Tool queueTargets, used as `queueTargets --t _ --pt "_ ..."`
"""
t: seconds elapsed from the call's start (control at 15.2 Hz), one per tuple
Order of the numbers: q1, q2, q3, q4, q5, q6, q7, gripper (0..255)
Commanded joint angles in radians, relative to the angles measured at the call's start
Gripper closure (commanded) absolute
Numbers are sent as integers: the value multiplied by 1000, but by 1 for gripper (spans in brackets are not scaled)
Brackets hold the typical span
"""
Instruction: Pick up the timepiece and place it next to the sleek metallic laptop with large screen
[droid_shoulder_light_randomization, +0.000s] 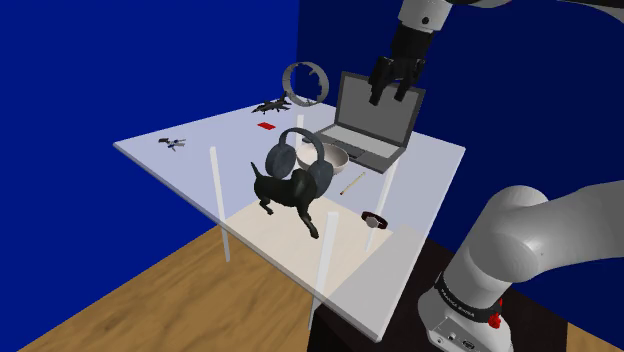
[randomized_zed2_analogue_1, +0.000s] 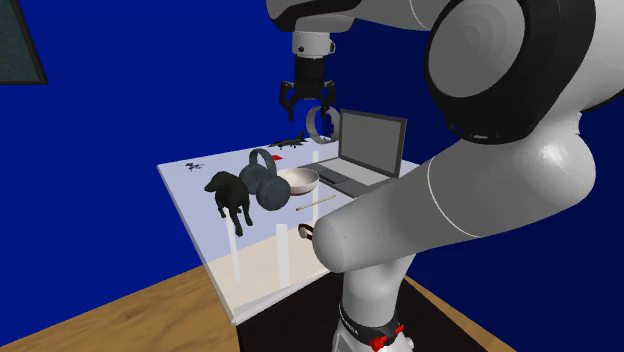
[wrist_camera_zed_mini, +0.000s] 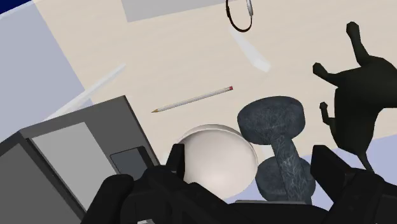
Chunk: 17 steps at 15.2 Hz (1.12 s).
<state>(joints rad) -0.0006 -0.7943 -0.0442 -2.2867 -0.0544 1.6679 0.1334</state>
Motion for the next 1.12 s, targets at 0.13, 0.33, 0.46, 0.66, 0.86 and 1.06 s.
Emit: queueTargets --t 0.13,0.33,0.46,0.66,0.86,1.06 --pt "13 -19 -8 -71 8 33 -23 0" --pt "32 -44 -21 -174 18 82 -59 0" --pt "45 -58 -30 -240 24 115 -83 0" --pt "64 -75 -44 -336 33 164 -119 0" --pt "83 -88 -58 -429 40 215 -157 0" --pt "101 -94 -72 -519 47 267 -196 0"
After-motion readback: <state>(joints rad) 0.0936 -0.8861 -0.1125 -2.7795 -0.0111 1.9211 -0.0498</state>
